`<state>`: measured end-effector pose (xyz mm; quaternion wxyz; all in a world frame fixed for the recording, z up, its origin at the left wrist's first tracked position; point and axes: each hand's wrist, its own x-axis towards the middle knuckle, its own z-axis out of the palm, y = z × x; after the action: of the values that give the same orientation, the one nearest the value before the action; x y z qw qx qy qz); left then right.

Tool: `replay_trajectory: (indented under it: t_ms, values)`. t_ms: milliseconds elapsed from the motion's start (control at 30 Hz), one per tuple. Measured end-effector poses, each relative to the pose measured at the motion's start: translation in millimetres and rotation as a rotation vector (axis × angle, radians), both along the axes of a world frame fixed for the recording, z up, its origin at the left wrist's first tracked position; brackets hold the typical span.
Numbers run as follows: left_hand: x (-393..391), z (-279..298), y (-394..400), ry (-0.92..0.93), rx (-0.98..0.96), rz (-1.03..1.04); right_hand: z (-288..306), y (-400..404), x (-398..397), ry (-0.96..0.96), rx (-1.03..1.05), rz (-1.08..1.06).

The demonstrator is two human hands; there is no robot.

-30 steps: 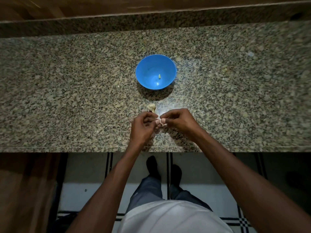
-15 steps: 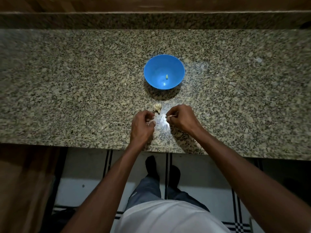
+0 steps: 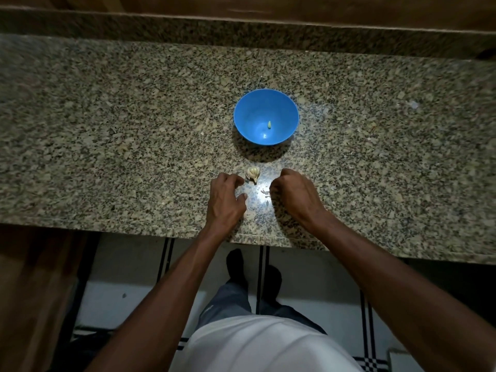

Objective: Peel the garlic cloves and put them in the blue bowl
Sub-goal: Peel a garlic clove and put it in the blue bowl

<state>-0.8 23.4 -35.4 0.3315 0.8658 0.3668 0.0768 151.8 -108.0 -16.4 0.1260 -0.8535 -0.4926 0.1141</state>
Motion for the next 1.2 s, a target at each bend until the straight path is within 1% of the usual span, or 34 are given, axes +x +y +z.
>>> replay_trajectory:
  t_ms: [167, 700, 800, 967, 1067, 1100, 1133, 1167, 1200]
  values:
    - [1.3, -1.4, 1.5, 0.02, -0.004, 0.001, -1.6, 4.9, -2.7, -0.073, -0.046, 0.055]
    - [3.9, -0.5, 0.8, 0.044, -0.036, 0.021, -6.5, 7.4, 4.2, -0.126, -0.049, 0.256]
    - [4.4, -0.3, 2.3, 0.051, -0.052, 0.029, -3.3, 12.0, 2.0, -0.155, -0.082, 0.276]
    - [6.1, 0.6, 2.2, 0.065, -0.051, 0.037, -0.5, 16.8, 0.5, -0.146, -0.035, 0.299]
    - [3.3, 3.3, -1.9, 0.054, -0.046, 0.04, -4.9, 17.8, 2.0, -0.143, -0.029, 0.245]
    - [1.8, 4.0, -4.0, 0.021, -0.051, 0.051, -6.9, 18.0, 4.3, -0.107, -0.02, 0.18]
    - [0.2, 5.7, -7.0, -0.027, -0.064, 0.069, -8.5, 16.5, 7.6, -0.015, 0.008, 0.074]
    - [-0.2, 8.2, -10.0, -0.073, -0.084, 0.092, -10.4, 13.9, 11.5, 0.151, 0.051, -0.04]
    - [0.5, 11.0, -12.8, -0.11, -0.111, 0.118, -7.6, 10.3, 13.2, 0.369, 0.1, -0.173]
